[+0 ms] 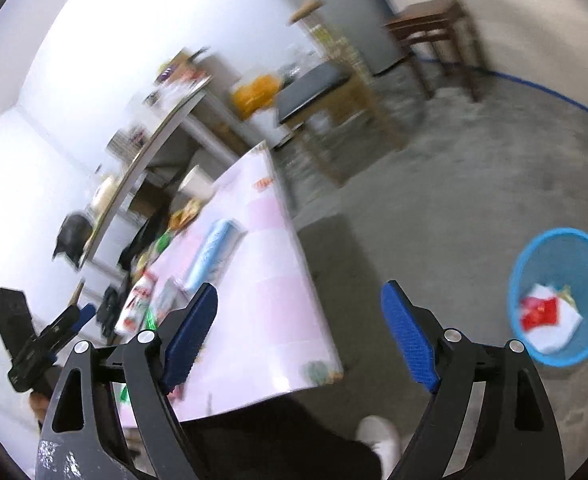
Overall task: Collect trash
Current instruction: 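Move both tools away from the wastebasket toward the table, then grasp the blue medicine box with the right tool while the left tool grasps the pink sponge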
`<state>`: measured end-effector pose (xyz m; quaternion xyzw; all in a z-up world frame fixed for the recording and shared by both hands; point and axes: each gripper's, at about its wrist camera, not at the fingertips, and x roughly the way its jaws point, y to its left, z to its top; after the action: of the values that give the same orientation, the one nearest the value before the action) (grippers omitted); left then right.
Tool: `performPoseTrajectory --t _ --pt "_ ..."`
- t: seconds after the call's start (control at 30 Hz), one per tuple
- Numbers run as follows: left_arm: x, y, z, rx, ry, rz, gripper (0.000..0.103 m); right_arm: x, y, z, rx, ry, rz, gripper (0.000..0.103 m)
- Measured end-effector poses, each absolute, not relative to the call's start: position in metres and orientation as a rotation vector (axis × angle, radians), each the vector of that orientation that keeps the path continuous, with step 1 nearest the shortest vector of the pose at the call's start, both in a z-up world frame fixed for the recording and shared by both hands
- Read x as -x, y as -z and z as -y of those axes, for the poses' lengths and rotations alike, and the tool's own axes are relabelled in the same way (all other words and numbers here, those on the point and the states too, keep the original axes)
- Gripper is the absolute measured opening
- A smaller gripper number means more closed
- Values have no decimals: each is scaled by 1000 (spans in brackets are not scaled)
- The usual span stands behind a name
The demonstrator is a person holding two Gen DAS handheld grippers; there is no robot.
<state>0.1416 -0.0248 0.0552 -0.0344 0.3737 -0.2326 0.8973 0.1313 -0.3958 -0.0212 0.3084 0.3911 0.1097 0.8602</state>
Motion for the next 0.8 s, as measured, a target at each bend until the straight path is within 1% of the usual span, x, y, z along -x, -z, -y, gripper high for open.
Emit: performPoseTrajectory --t 0.17,0.37,0.53,0.63,0.7,0.73,0.77,0.8 --pt "-158 -52 -22 76 426 -778 84 -169 24 330 -610 -365 -906 80" --pt "-208 -41 -40 -7 452 -852 84 -221 37 262 -582 -396 -1038 80" --pt "-271 -11 -32 -93 451 -971 84 -254 46 226 -534 -355 -1089 80" --pt "-317 16 -29 -44 474 -1099 84 -271 54 212 -522 -323 -1115 80" --pt "-334 29 -27 -19 467 -1139 84 -281 59 205 -497 -297 -1125 80" --pt "-343 35 -24 -15 457 -1152 84 -284 63 204 -485 -277 -1133 78" --pt "-347 39 -22 -17 455 -1157 84 -287 67 204 -481 -262 -1142 73" --pt "-352 43 -19 -24 459 -1161 84 -289 69 203 -480 -257 -1151 70"
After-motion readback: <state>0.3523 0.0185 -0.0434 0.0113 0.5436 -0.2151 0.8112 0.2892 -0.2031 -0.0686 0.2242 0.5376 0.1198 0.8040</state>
